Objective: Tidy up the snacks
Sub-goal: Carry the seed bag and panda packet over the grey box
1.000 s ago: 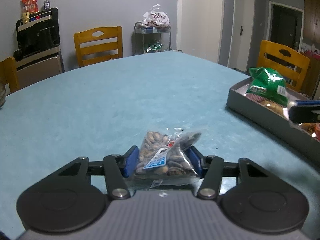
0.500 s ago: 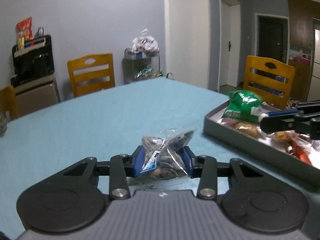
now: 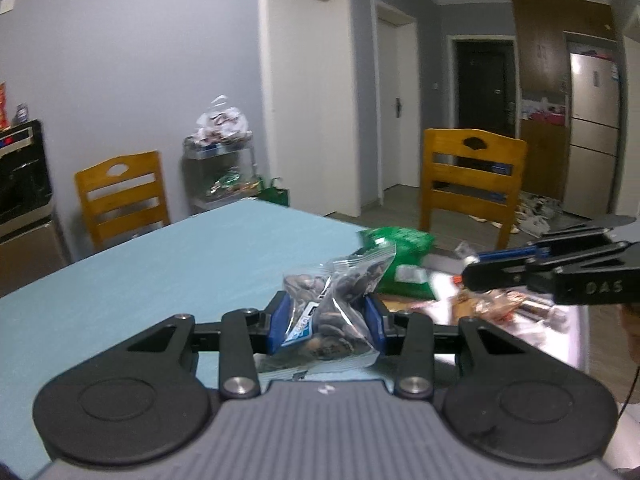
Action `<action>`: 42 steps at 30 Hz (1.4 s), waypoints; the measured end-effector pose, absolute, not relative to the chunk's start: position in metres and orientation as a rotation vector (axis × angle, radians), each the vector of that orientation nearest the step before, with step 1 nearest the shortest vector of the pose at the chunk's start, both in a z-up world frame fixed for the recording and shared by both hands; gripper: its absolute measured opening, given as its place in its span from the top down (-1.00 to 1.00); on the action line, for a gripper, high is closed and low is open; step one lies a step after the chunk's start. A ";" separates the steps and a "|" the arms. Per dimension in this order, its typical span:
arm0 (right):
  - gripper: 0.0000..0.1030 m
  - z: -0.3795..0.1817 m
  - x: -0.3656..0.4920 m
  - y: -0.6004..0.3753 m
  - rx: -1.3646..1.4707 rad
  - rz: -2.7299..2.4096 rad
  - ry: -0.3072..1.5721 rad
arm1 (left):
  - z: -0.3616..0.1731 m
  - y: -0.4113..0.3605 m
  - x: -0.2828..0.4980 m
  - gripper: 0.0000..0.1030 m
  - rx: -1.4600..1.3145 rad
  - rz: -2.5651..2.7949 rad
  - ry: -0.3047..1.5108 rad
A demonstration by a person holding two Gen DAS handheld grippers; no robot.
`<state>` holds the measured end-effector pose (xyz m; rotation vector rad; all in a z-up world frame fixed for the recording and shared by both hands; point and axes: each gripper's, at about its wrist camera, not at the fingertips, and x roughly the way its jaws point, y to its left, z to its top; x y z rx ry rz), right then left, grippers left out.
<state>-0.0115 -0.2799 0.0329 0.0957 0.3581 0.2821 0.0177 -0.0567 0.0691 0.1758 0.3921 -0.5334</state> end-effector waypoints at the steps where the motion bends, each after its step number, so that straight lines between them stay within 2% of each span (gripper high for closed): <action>1: 0.67 0.032 -0.013 -0.285 0.100 0.276 0.356 | 0.071 -0.065 0.016 0.26 0.184 -0.545 0.390; 10: 0.67 0.029 -0.027 -0.328 0.132 0.216 0.334 | 0.080 -0.130 0.008 0.26 0.235 -0.632 0.382; 23: 0.67 0.006 -0.032 -0.382 0.142 0.073 0.347 | 0.054 -0.208 0.012 0.26 0.294 -0.785 0.450; 29: 0.67 0.017 -0.042 -0.407 0.105 0.006 0.312 | 0.057 -0.220 0.019 0.26 0.303 -0.802 0.441; 42: 0.67 -0.017 -0.039 -0.359 0.034 0.266 0.521 | 0.029 -0.208 0.048 0.26 0.307 -0.708 0.548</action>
